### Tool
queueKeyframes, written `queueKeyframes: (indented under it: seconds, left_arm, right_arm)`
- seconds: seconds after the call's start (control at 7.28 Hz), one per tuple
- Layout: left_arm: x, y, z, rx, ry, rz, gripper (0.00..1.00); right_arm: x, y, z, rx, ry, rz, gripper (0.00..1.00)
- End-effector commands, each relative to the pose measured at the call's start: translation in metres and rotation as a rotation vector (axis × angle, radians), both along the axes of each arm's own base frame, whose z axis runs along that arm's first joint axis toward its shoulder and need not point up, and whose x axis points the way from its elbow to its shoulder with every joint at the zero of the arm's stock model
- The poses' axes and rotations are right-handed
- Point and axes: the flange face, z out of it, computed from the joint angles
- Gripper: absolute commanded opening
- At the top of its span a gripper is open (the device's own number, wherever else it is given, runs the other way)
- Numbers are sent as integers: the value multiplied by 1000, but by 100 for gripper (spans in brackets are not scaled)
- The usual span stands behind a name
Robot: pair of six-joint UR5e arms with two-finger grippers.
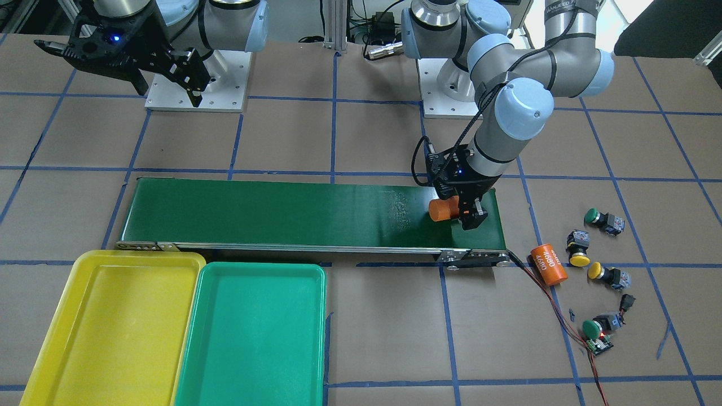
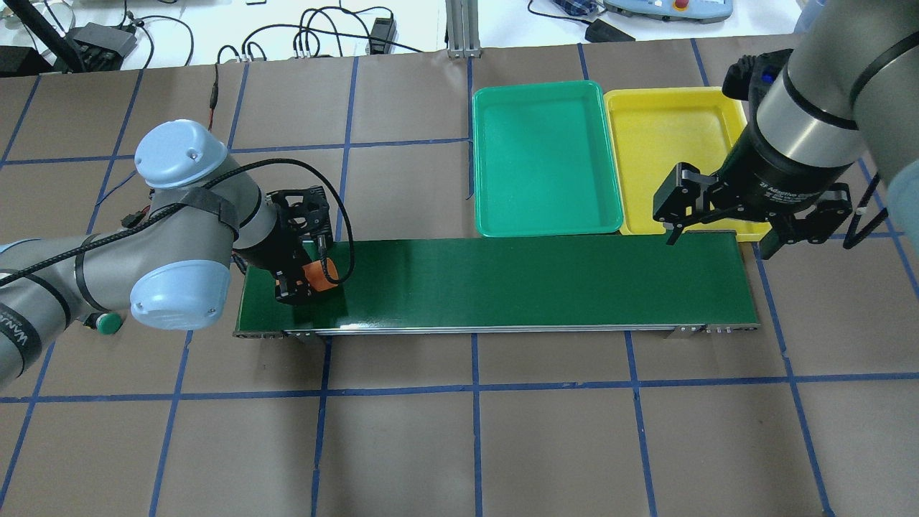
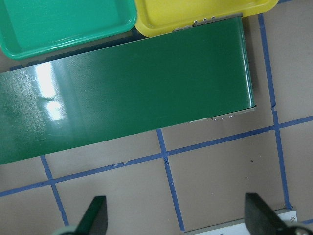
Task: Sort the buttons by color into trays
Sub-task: 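Carry the orange cylinder onto the belt and open the left gripper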
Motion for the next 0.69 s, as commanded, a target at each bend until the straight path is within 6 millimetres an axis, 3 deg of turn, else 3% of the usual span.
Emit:
queueKeyframes:
  seconds: [0.0, 0.27, 0.41, 0.55]
  left_arm:
    - [0, 3, 0, 11, 2, 26, 81]
    - [14, -5, 9, -9, 3, 75, 80]
    - [39, -11, 13, -13, 1, 183, 80]
    - [85, -17, 13, -12, 13, 309, 78]
  right_arm:
    - [-1, 2, 0, -1, 0, -2, 100]
    - [-3, 2, -2, 6, 0, -4, 100]
    - [-3, 4, -5, 12, -1, -4, 100]
    - [-2, 6, -2, 6, 1, -4, 100]
